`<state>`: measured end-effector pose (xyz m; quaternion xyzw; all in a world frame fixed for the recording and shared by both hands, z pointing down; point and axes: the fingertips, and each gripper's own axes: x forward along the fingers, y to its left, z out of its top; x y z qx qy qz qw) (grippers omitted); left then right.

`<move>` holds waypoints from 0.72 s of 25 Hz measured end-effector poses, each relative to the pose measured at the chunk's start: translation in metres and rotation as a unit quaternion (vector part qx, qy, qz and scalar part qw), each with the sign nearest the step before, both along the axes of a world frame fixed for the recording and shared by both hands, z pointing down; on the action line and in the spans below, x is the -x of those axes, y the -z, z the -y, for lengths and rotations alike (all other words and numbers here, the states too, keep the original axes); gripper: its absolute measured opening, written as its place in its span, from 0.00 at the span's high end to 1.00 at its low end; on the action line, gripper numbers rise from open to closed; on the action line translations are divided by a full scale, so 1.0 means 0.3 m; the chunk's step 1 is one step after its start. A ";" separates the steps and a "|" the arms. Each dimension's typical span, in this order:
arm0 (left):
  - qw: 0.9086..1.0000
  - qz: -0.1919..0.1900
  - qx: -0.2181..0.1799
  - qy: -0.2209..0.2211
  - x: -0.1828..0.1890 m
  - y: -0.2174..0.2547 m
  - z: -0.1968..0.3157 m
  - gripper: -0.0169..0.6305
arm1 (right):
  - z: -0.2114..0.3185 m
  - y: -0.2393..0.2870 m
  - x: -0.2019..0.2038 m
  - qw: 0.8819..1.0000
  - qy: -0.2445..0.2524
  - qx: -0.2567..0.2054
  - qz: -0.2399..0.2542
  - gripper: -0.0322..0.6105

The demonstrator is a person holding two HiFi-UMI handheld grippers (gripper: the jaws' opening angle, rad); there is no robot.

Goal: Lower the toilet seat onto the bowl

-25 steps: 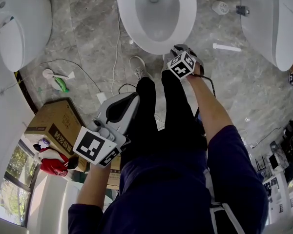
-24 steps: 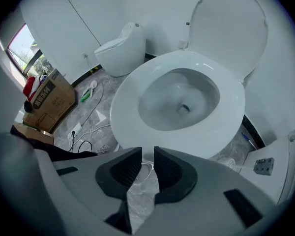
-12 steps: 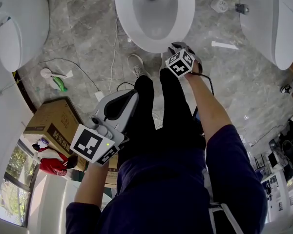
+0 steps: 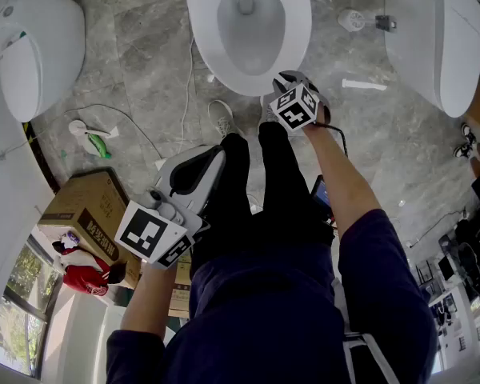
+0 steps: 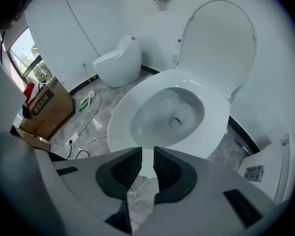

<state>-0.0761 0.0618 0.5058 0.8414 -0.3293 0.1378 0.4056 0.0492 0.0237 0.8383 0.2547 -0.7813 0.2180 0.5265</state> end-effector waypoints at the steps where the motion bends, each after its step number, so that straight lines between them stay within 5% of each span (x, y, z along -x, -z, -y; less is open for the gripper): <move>1: 1.000 0.000 -0.003 0.000 0.002 0.005 0.004 0.98 | 0.010 0.013 0.002 1.000 -0.001 -0.003 0.002 0.84; 18: 0.998 -0.012 -0.066 -0.010 0.091 0.182 0.029 0.98 | 0.114 0.401 0.126 0.995 -0.036 -0.085 0.049 0.84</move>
